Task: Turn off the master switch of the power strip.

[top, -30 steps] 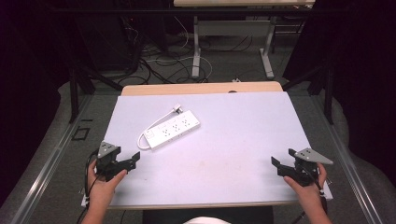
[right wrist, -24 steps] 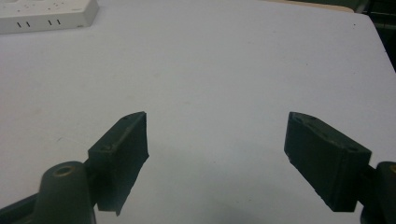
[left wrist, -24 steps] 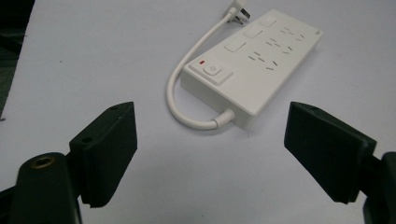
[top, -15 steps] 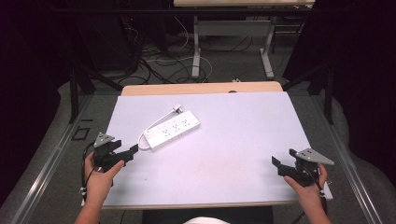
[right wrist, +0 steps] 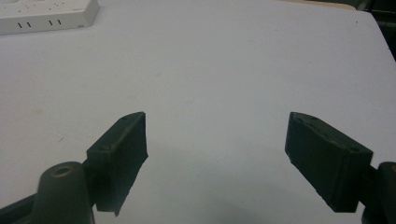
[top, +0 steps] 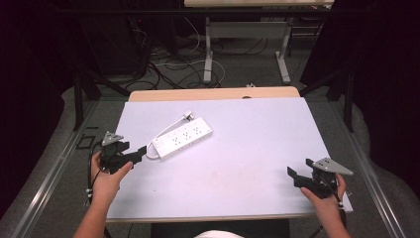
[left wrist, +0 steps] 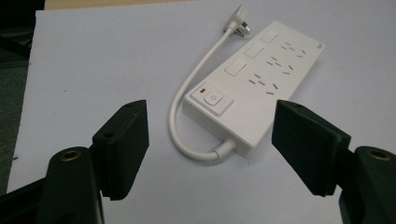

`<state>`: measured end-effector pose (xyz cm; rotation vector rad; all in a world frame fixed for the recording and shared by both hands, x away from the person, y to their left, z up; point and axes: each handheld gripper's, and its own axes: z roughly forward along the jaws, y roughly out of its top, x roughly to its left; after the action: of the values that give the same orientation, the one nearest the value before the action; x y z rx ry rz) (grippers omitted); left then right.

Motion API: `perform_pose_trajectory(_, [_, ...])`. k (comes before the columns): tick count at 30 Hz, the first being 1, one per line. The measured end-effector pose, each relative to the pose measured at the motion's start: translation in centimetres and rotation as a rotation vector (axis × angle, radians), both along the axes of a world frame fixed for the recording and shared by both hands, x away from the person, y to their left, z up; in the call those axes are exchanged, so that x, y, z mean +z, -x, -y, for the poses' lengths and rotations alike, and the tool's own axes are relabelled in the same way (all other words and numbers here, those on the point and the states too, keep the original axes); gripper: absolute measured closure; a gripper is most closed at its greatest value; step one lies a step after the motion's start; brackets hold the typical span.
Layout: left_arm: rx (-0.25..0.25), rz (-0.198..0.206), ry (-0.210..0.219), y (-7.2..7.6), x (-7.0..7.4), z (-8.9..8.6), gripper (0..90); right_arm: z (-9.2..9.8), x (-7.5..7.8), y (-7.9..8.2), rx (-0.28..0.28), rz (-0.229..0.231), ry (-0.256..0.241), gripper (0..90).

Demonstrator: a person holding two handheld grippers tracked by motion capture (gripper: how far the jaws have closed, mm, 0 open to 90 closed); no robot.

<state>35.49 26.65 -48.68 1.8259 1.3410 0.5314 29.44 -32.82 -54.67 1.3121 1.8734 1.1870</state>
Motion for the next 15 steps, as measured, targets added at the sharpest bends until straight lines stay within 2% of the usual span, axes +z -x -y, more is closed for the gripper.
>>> perform_pose_trajectory(6, [-0.007, -0.001, -0.014, -0.5, 0.6, 0.2, 29.2, -0.1, -0.1, 0.0, 0.003, -0.002, -0.005, 20.3])
perform_pose_trajectory(15, [-0.009, -0.008, -0.006, -1.1, 1.3, 0.4, 32.4, 0.0, -0.1, 0.0, 0.001, -0.011, 0.000, 20.2])
